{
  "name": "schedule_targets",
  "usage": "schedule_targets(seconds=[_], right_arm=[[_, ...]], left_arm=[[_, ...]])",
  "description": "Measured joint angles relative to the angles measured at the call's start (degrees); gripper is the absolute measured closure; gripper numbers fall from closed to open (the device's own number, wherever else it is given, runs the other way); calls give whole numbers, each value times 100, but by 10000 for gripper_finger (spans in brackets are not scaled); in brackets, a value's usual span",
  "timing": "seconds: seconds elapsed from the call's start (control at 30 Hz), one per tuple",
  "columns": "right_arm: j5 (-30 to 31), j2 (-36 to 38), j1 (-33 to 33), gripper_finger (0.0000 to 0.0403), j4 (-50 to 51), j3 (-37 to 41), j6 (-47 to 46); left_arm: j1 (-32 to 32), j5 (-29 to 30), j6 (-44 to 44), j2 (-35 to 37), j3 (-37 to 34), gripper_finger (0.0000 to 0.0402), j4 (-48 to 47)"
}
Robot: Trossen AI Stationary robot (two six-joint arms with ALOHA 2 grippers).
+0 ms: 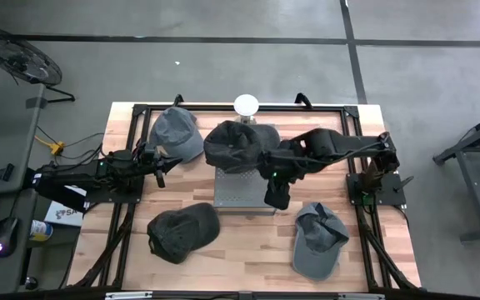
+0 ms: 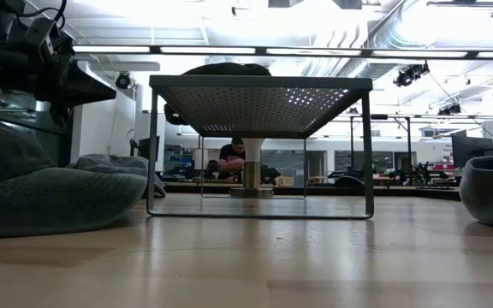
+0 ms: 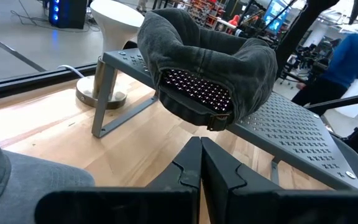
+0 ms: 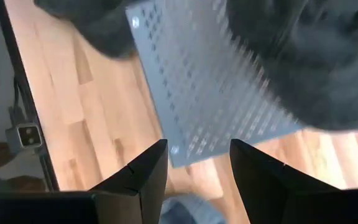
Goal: Pick & Place hat
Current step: Put the bottom gray cap on the shelf
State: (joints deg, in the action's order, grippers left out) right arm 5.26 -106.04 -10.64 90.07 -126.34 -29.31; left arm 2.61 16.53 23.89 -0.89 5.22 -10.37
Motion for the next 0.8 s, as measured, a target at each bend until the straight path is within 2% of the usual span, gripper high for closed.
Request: schedule_targets(seconds=[0.27,0.5,0.8], right_arm=[[-291,539,-114,235,-275,1685,-1057],[-683,1240,-478,236,-780,3255,-2059],[-882,2284,-1149,235,-2281,5190,-2444]], left_arm=[[0,2,1,0,1,400,0],[-2,1,1,2,-1,400,0],[0,1,1,0,-1,400,0]])
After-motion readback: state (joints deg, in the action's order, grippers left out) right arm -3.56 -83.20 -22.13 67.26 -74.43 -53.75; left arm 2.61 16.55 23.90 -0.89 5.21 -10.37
